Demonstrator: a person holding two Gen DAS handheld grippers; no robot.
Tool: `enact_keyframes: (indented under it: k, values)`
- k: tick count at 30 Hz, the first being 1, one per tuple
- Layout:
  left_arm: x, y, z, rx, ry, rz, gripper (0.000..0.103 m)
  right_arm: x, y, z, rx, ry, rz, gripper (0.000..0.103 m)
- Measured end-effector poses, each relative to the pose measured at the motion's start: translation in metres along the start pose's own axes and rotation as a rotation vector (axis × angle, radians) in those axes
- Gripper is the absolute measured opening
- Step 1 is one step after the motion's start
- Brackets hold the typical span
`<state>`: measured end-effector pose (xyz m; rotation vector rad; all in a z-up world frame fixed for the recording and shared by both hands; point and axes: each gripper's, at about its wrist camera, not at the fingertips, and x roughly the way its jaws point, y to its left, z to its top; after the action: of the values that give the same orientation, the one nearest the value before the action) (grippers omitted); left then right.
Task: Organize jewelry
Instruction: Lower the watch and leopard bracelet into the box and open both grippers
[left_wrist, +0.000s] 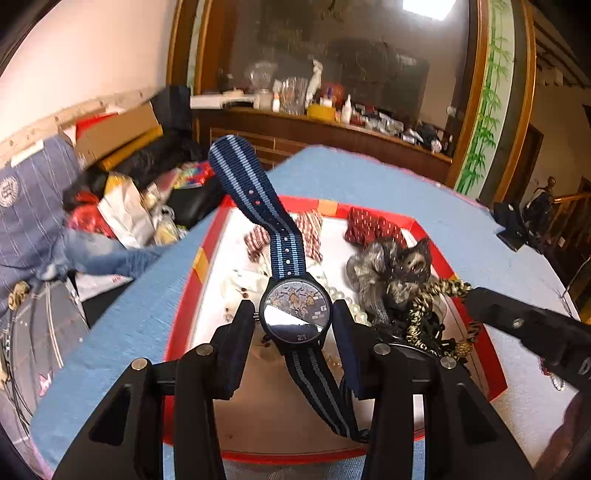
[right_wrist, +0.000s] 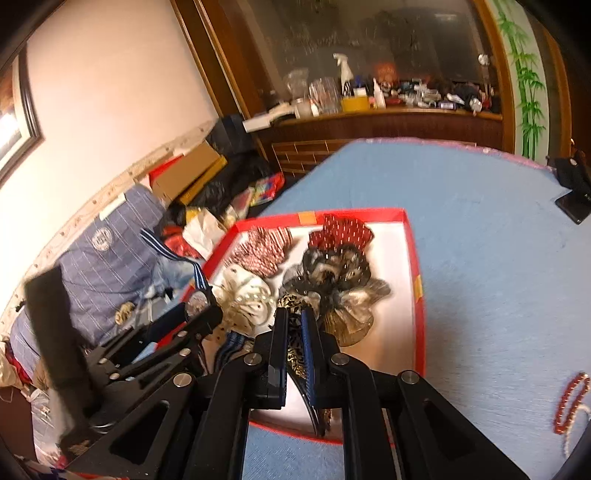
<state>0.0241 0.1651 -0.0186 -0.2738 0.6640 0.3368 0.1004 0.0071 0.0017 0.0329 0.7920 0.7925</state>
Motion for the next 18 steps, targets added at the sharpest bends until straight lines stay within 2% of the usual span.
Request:
enact_keyframes:
  k: [5, 10, 18]
  values:
    - [0.018, 0.002, 0.002, -0.046, 0.04, -0.029, 0.042, 0.018, -0.009, -0.002, 0.021, 0.024, -0.022, 0.009]
    - [0.023, -0.005, 0.005, -0.017, 0.021, -0.003, 0.042, 0.029, -0.018, 0.0, 0.03, 0.028, -0.064, 0.009]
    - [0.026, 0.003, 0.007, -0.061, 0.02, -0.003, 0.042, 0.037, -0.021, -0.005, 0.008, 0.038, -0.123, 0.009]
